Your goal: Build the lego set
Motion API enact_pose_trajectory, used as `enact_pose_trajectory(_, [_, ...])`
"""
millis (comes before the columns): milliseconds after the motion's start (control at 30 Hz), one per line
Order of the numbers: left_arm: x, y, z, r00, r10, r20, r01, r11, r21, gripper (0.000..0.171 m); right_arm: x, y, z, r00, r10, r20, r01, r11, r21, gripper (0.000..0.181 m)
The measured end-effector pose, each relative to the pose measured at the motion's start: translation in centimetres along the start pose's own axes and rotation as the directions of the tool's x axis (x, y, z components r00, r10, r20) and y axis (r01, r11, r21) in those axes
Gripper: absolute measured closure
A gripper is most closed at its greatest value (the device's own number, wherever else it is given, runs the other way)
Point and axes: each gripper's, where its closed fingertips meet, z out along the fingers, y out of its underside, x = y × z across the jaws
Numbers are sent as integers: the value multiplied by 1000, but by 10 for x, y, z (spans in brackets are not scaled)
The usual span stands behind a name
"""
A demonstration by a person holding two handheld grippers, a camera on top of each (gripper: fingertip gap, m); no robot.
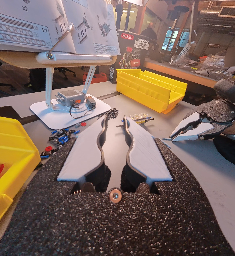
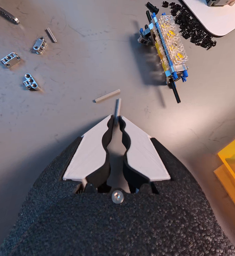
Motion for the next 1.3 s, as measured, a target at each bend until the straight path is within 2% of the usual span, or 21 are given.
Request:
enact_pose_trajectory(100, [-11,-25,-11,999,27,47,-28,999,27,151,-2,-2,-1,1000,-9,4,9,1000,11,173])
enact_pose_trajectory(200, [-36,-77,-37,979,114,168,-124,991,53,151,3,-15,-6,1000,19,-3,-19,995,96,167])
enact_pose_trajectory(267, [-64,-112,-61,948,163,273,-174,985,17,150,11,-26,-13,999,41,-19,-37,983,178,164])
enact_pose_trajectory(333, [-95,-140,-81,930,155,334,-154,988,-32,144,18,-38,-22,998,44,-45,-31,963,266,161])
enact_pose_trajectory(400, [-135,-158,-99,901,158,405,-133,987,-91,139,23,-50,-29,997,52,-55,-29,937,349,160])
enact_pose_trajectory(467, [-176,-163,-109,866,178,468,-110,979,-170,135,26,-57,-34,996,60,-65,-28,909,415,160])
enact_pose_trajectory(567, [-235,-150,-110,828,199,523,-52,958,-281,142,31,-61,-36,995,57,-82,-14,892,452,159])
enact_pose_trajectory(633, [-268,-128,-103,817,194,544,13,935,-353,152,31,-65,-40,994,43,-105,13,876,482,159])
enact_pose_trajectory(733, [-308,-93,-87,808,160,567,123,896,-428,169,33,-68,-43,993,43,-113,20,864,504,159])
enact_pose_trajectory(833, [-338,-63,-75,784,117,610,227,861,-456,171,35,-69,-43,993,50,-105,10,860,510,160])
enact_pose_trajectory(900, [-355,-42,-71,759,74,646,306,836,-455,171,35,-69,-44,993,51,-109,12,858,513,159])
enact_pose_trajectory(1067, [-383,-5,-69,685,84,724,403,784,-472,171,34,-68,-46,991,36,-129,35,860,509,160])
enact_pose_trajectory(1167, [-390,12,-64,656,115,746,433,752,-497,171,37,-67,-45,989,45,-138,30,865,501,160])
enact_pose_trajectory(1300, [-403,24,-56,623,162,765,431,746,-508,171,40,-66,-47,988,55,-146,26,865,501,160])
